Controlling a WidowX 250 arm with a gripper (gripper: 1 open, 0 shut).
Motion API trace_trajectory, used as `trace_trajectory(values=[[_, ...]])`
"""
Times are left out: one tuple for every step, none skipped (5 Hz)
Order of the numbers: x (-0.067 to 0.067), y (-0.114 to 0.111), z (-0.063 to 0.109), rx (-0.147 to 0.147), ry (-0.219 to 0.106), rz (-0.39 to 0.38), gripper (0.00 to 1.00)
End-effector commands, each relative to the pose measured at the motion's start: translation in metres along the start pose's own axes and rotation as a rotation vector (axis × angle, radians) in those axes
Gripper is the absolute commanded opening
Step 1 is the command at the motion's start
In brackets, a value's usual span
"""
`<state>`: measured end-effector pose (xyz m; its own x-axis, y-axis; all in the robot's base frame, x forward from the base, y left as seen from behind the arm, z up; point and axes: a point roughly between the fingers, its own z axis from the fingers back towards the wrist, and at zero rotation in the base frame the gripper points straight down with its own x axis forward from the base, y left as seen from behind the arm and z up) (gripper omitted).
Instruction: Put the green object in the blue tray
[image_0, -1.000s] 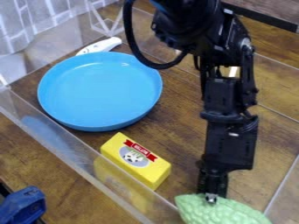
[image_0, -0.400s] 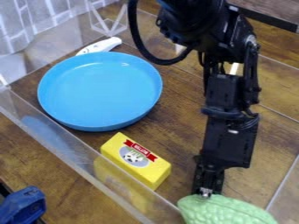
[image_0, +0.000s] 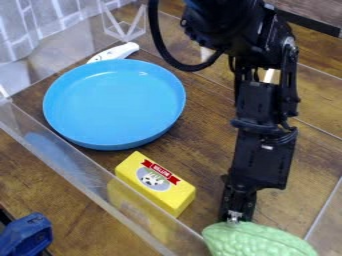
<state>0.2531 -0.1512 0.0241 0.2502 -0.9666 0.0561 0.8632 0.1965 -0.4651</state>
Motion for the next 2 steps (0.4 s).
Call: trace_trajectory(values=[[-0.002, 0.0041, 0.0192, 0.045, -0.031, -0.008, 0.0], [-0.0036, 0.0038, 0.0205, 0.043, -0.024, -0.011, 0.0]])
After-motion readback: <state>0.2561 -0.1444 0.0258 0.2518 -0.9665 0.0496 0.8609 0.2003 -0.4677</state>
